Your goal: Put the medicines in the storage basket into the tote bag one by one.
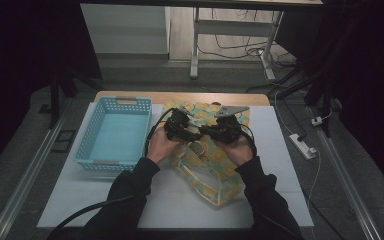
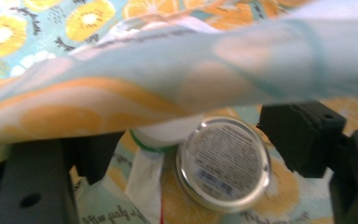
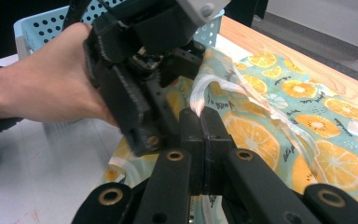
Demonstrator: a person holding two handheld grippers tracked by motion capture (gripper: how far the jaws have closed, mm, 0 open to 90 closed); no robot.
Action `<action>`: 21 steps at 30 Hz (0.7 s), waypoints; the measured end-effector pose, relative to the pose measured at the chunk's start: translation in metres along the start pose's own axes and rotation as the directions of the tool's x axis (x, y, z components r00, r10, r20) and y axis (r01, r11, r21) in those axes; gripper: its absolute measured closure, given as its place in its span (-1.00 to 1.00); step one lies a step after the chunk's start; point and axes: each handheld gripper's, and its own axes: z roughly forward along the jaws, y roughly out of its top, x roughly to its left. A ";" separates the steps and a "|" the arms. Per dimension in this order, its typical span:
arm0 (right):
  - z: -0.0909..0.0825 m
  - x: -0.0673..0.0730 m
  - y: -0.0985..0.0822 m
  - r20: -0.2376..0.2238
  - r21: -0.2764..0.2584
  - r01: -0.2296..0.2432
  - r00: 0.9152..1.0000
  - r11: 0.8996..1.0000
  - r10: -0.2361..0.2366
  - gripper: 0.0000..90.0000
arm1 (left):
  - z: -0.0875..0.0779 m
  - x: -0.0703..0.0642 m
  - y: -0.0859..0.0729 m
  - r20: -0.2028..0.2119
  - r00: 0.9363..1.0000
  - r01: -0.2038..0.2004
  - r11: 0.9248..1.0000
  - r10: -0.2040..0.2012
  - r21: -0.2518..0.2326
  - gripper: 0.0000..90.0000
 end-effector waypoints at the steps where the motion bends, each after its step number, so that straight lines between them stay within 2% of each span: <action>1: 0.000 0.000 0.000 0.001 -0.001 0.000 1.000 1.000 0.000 1.00 | -0.002 -0.001 -0.001 0.011 1.000 0.001 1.000 -0.001 -0.002 -0.54; 6: 0.000 0.000 0.000 -0.001 0.000 -0.002 1.000 1.000 0.002 1.00 | -0.009 -0.006 -0.005 0.070 0.998 0.005 1.000 -0.005 -0.008 -0.61; 10: 0.000 0.000 0.000 -0.003 -0.001 -0.002 1.000 1.000 0.002 1.00 | -0.016 -0.010 -0.009 0.105 0.994 -0.006 1.000 0.008 -0.017 -0.69; 21: 0.000 0.000 0.000 -0.003 0.002 -0.001 1.000 1.000 0.001 1.00 | -0.031 -0.026 -0.020 0.167 0.985 -0.044 0.998 0.051 -0.045 -0.93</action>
